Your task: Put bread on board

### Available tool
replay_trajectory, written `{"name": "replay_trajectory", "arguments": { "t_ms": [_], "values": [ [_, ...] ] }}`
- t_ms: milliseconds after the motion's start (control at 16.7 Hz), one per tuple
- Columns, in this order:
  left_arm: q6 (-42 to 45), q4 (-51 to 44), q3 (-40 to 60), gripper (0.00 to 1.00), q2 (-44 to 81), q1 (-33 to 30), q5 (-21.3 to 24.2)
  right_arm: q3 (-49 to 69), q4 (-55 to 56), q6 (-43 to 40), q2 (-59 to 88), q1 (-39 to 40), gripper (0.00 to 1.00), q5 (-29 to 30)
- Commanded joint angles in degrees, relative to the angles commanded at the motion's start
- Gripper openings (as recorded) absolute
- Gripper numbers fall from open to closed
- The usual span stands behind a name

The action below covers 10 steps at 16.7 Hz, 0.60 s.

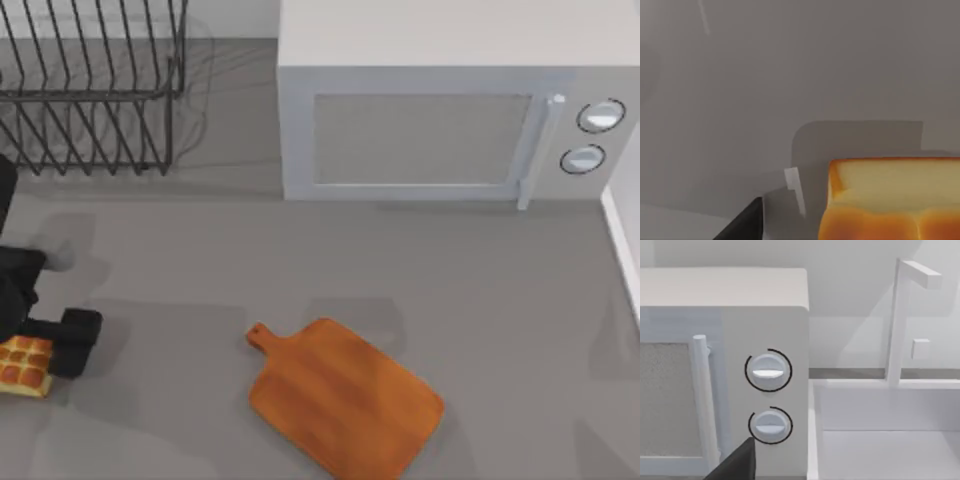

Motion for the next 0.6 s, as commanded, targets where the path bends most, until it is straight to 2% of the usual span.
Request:
{"name": "replay_trajectory", "arguments": {
  "t_ms": [360, 600],
  "values": [
    [0.0, 0.0, 0.0, 0.00, 0.0, 0.0, 0.0, 0.0, 0.0, 0.0, 0.0, 0.0, 1.00, 0.0],
    [0.0, -3.6, 2.8, 0.00, -2.6, -0.1, 0.3, 0.0, 0.0, 0.0, 0.0, 0.0, 1.00, 0.0]
  ]
}}
